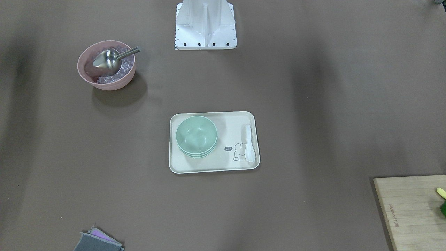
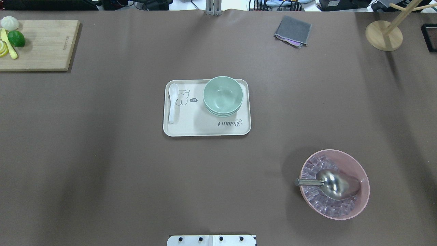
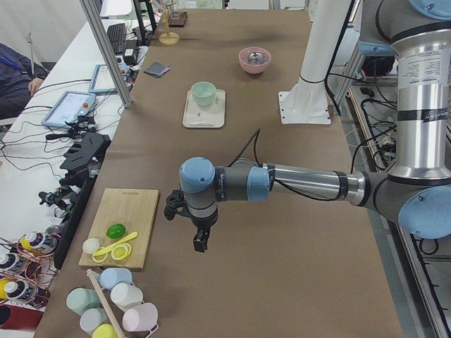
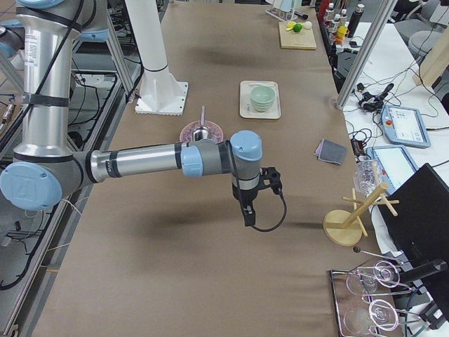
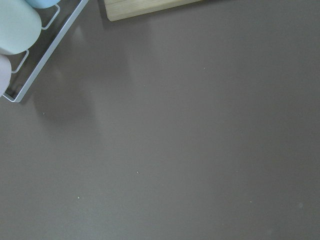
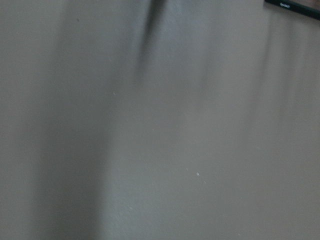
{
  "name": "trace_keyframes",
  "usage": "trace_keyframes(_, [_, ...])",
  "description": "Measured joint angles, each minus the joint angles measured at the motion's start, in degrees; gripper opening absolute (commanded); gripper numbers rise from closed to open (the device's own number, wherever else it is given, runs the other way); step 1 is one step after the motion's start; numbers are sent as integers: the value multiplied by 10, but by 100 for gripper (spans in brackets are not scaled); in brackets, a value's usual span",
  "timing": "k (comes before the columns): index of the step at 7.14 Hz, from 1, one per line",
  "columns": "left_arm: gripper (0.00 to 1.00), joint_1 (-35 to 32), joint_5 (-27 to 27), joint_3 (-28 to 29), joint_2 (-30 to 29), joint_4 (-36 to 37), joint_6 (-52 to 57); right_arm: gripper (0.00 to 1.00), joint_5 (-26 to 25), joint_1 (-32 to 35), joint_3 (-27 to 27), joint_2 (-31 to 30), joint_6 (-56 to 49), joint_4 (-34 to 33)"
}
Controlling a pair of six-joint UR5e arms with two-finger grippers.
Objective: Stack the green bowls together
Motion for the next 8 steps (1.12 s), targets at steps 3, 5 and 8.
trace_keyframes(3, [98,-1,3,4,0,-1,0,100,-8,34,-5,-59,-58,1])
trace_keyframes(5, [98,-1,1,0,0,-2,-1,100,13,36,-10,-20,-33,-38])
trace_keyframes(8, [98,-1,4,-21,1,0,0,100,41,27,-12,44,0,-114])
